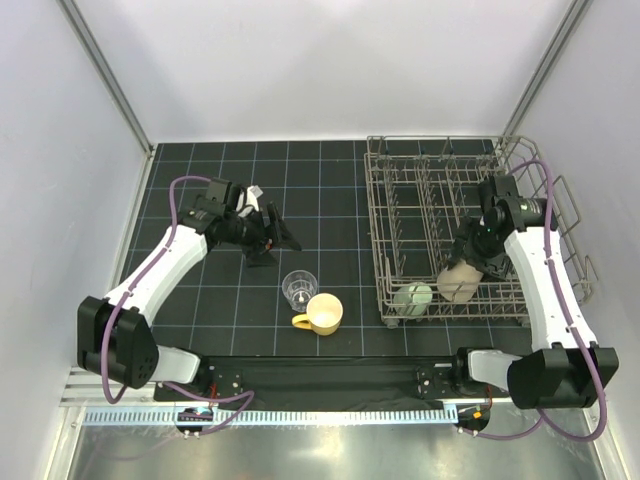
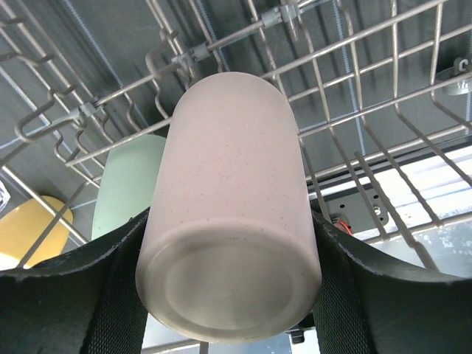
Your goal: Load the cups into the dish rack
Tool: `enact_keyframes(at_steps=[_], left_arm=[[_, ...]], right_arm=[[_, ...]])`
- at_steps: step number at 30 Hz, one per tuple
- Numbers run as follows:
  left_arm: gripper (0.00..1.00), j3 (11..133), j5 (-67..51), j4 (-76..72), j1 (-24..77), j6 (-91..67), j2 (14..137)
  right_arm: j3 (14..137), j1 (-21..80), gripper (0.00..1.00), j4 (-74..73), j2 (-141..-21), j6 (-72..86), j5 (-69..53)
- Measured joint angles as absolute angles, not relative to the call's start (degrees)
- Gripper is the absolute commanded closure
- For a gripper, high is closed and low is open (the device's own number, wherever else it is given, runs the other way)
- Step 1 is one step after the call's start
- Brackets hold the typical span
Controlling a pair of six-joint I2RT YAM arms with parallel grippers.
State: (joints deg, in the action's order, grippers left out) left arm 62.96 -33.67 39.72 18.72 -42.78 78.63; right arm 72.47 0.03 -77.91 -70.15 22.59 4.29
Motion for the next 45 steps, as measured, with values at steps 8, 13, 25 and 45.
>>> enact_keyframes(at_steps=[8, 13, 25, 45], left_arm=[[0.22, 62.85, -33.69, 39.90, 18.72, -42.76, 78.65], [0.22, 62.52, -33.69, 39.90, 18.72, -42.76, 78.65], [0.22, 62.37, -33.69, 40.10, 18.72, -42.72, 78.65], [0.22, 60.40, -33.98, 38.50, 18.72, -43.07, 78.94]], right_arm=[[68.97, 0.03, 0.96, -76.44, -68.62, 22.37, 3.44], [68.73, 1.34, 0.96, -77.01, -69.49, 22.46, 3.86], [69.38, 5.17, 0.96, -77.32, -71.55, 23.29, 5.45], [78.30, 4.97, 0.96, -78.74, -76.36, 22.68, 8.34]])
